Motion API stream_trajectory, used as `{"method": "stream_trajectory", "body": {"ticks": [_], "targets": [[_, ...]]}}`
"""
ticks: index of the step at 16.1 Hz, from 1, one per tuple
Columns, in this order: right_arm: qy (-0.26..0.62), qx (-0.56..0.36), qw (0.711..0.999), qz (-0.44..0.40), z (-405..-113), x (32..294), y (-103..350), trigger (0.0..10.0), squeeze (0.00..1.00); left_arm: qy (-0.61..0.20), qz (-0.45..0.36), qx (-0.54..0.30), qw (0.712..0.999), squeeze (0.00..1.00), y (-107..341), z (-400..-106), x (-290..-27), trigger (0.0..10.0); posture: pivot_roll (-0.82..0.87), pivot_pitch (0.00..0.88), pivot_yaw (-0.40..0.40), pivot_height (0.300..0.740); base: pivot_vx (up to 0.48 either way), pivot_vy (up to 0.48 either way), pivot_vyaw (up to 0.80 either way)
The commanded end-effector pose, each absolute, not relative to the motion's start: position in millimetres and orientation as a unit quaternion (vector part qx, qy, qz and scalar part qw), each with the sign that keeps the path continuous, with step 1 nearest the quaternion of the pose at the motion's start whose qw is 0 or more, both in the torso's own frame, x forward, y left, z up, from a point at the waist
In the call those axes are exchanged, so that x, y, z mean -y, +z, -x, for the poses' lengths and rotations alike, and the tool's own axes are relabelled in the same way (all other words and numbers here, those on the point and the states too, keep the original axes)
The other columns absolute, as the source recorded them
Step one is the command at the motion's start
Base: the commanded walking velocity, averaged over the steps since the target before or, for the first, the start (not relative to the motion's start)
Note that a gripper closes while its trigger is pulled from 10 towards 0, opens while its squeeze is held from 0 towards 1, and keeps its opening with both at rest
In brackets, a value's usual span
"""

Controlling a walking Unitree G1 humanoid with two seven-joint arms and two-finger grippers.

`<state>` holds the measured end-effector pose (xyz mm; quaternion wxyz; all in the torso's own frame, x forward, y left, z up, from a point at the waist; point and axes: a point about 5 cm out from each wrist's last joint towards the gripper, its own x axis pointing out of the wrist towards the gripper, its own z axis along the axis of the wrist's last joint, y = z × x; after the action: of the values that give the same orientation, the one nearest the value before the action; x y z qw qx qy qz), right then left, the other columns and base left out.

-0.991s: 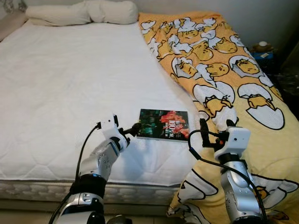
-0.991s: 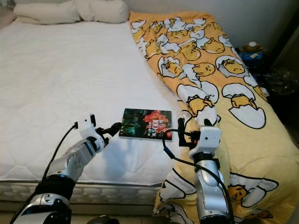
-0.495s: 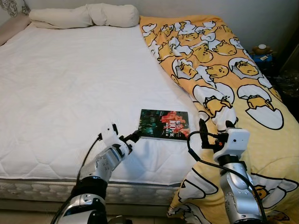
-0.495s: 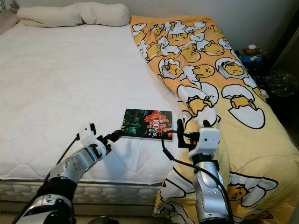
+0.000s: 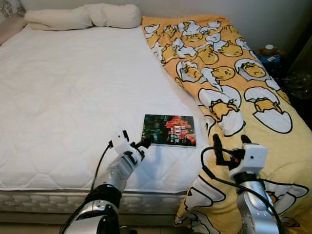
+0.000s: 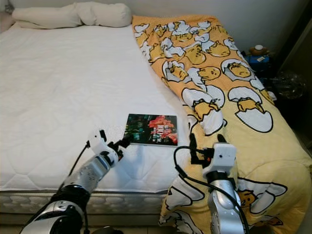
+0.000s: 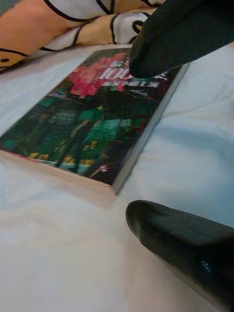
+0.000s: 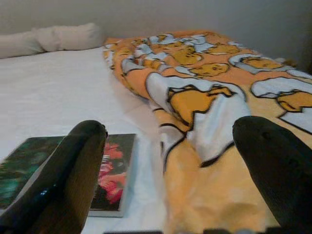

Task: Clean up the room

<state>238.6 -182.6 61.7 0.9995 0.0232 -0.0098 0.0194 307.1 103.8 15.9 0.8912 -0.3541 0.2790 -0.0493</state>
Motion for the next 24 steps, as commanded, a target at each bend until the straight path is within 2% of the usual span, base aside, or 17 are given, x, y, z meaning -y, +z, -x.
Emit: {"method": "stream_trajectory", "body": {"ticks": [1, 4, 7, 9, 11, 14, 17, 24], "targets": [[0.064, -0.018, 0.997, -0.027, -234, 180, 58, 10.0, 0.16, -0.051, 0.334, -0.284, 0.897, 0.00, 12, -306, -102, 10.0, -0.17, 0.008, 0.027, 0.736, 0.000, 0.000, 0.00], [0.091, -0.047, 0.995, -0.015, -227, 186, 51, 10.0, 0.16, -0.041, 0.334, -0.282, 0.898, 0.00, 10, -306, -104, 10.0, -0.17, 0.005, 0.016, 0.736, 0.000, 0.000, 0.00], [0.194, -0.101, 0.976, 0.004, -224, 179, 44, 10.0, 0.16, -0.022, 0.348, -0.272, 0.897, 0.00, 11, -309, -107, 10.0, -0.17, 0.002, 0.009, 0.736, 0.000, 0.000, 0.00], [0.225, -0.117, 0.967, 0.013, -226, 179, 44, 10.0, 0.16, -0.020, 0.359, -0.265, 0.895, 0.00, 13, -312, -105, 10.0, -0.17, 0.003, 0.009, 0.736, 0.000, 0.000, 0.00], [0.232, -0.116, 0.965, 0.027, -229, 183, 47, 10.0, 0.16, -0.034, 0.384, -0.264, 0.884, 0.00, 16, -314, -97, 10.0, -0.16, 0.006, 0.010, 0.736, 0.000, 0.000, 0.00], [0.243, -0.122, 0.962, 0.030, -229, 182, 46, 10.0, 0.16, -0.041, 0.347, -0.279, 0.895, 0.00, 13, -311, -89, 10.0, -0.17, 0.011, 0.011, 0.736, 0.000, 0.000, 0.00], [0.238, -0.115, 0.964, 0.014, -228, 177, 49, 10.0, 0.16, -0.052, 0.347, -0.287, 0.891, 0.00, 11, -307, -77, 10.0, -0.18, 0.022, 0.013, 0.736, 0.000, 0.000, 0.00], [0.237, -0.111, 0.965, -0.006, -213, 164, 49, 10.0, 0.15, -0.059, 0.436, -0.253, 0.862, 0.00, 28, -318, -60, 10.0, -0.23, 0.038, 0.020, 0.736, 0.000, 0.000, 0.00]]}}
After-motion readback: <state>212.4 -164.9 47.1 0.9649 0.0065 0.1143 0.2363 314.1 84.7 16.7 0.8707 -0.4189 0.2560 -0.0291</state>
